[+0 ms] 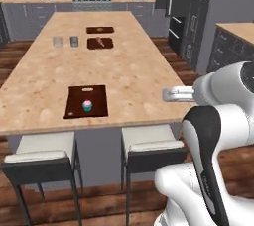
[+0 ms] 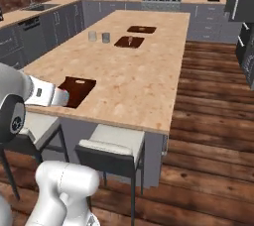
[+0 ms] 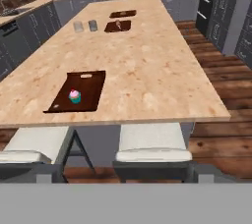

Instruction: Take the donut and cupcake from the fridge and place them on the empty tray on the dining counter.

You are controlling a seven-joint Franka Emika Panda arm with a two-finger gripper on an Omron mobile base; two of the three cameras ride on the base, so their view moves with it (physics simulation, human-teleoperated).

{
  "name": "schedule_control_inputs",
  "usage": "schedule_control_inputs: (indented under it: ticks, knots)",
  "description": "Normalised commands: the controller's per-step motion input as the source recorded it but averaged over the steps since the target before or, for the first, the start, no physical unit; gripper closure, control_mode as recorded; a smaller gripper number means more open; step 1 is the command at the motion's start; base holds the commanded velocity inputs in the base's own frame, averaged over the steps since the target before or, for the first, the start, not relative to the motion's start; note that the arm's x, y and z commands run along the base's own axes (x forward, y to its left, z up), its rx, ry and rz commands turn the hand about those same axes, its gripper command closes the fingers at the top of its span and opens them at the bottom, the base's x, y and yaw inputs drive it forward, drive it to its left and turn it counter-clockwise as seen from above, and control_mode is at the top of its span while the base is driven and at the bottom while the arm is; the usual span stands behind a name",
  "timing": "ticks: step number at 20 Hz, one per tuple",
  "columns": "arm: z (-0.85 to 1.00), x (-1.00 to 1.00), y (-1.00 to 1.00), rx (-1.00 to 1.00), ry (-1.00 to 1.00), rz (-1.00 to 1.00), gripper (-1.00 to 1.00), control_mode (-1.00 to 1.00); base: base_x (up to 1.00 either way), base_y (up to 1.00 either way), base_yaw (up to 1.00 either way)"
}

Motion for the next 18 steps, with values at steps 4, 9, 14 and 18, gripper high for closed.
schedule_control_inputs:
  ticks: [4,9,14,18]
  knots:
    - [0.00,0.00,0.00,0.00,0.00,0.00,-1.00,1.00,0.10,-1.00,-0.35]
    - [0.00,0.00,0.00,0.00,0.00,0.00,-1.00,1.00,0.63,-1.00,-0.33]
    - [0.00,0.00,0.00,0.00,0.00,0.00,-1.00,1.00,1.00,-0.95,-0.01]
    - [0.00,0.00,0.00,0.00,0.00,0.00,-1.00,1.00,1.00,-0.44,0.05]
